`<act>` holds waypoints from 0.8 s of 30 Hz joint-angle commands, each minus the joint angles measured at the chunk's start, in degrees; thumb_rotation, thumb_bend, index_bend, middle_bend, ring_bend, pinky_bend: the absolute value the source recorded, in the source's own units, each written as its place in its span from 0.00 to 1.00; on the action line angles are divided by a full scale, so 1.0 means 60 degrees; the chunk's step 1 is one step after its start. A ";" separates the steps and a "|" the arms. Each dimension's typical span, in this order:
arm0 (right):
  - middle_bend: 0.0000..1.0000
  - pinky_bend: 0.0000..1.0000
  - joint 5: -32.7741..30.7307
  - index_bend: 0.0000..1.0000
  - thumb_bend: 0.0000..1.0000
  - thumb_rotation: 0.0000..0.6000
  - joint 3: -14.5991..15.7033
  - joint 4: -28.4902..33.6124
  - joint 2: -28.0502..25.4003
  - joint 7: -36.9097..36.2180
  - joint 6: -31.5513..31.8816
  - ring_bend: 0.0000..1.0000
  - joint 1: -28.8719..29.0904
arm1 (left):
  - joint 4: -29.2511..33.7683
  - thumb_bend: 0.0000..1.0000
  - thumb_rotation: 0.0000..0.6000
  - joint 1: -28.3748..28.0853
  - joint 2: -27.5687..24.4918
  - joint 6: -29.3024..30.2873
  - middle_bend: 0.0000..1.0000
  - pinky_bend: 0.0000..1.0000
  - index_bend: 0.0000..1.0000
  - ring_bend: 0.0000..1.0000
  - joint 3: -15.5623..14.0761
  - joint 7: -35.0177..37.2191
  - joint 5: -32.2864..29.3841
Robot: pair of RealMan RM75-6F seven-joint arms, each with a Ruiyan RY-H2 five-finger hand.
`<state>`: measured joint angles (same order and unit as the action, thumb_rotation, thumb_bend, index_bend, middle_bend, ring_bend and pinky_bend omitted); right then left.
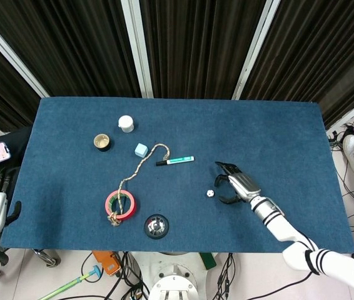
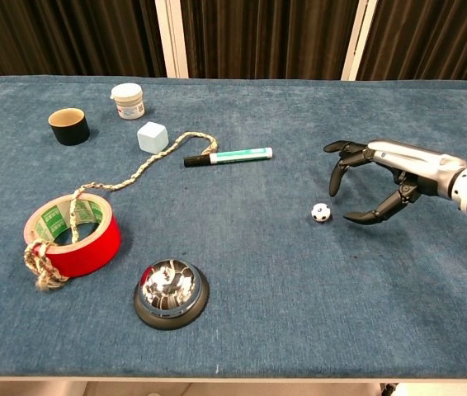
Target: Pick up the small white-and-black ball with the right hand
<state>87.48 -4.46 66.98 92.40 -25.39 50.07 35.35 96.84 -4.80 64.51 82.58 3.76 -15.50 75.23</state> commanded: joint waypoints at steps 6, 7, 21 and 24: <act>0.05 0.05 0.0096 0.49 0.42 1.00 0.0165 -0.0047 0.0085 -0.0398 0.0007 0.07 0.0205 | 0.0002 0.41 1.00 -0.0012 0.0010 -0.0005 0.00 0.10 0.03 0.02 -0.0002 -0.0048 -0.0009; 0.05 0.05 0.0088 0.49 0.42 1.00 0.0171 -0.0059 0.0095 -0.0403 0.0001 0.07 0.0226 | 0.0004 0.41 1.00 -0.0013 0.0011 -0.0003 0.00 0.09 0.03 0.02 -0.0001 -0.0049 -0.0007; 0.05 0.06 -0.0123 0.50 0.42 1.00 0.0209 -0.0354 0.0360 -0.0504 -0.0266 0.07 0.0551 | -0.0026 0.41 1.00 -0.0027 0.0010 -0.0013 0.00 0.09 0.03 0.02 0.0018 -0.0045 -0.0044; 0.05 0.06 -0.0111 0.51 0.42 1.00 0.0224 -0.0379 0.0384 -0.0571 -0.0291 0.07 0.0624 | -0.0037 0.41 1.00 -0.0031 0.0011 -0.0022 0.00 0.09 0.03 0.02 0.0020 -0.0028 -0.0053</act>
<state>86.80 -3.13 64.72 94.68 -28.80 48.35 39.08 96.62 -4.99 64.57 82.44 3.88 -15.67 74.92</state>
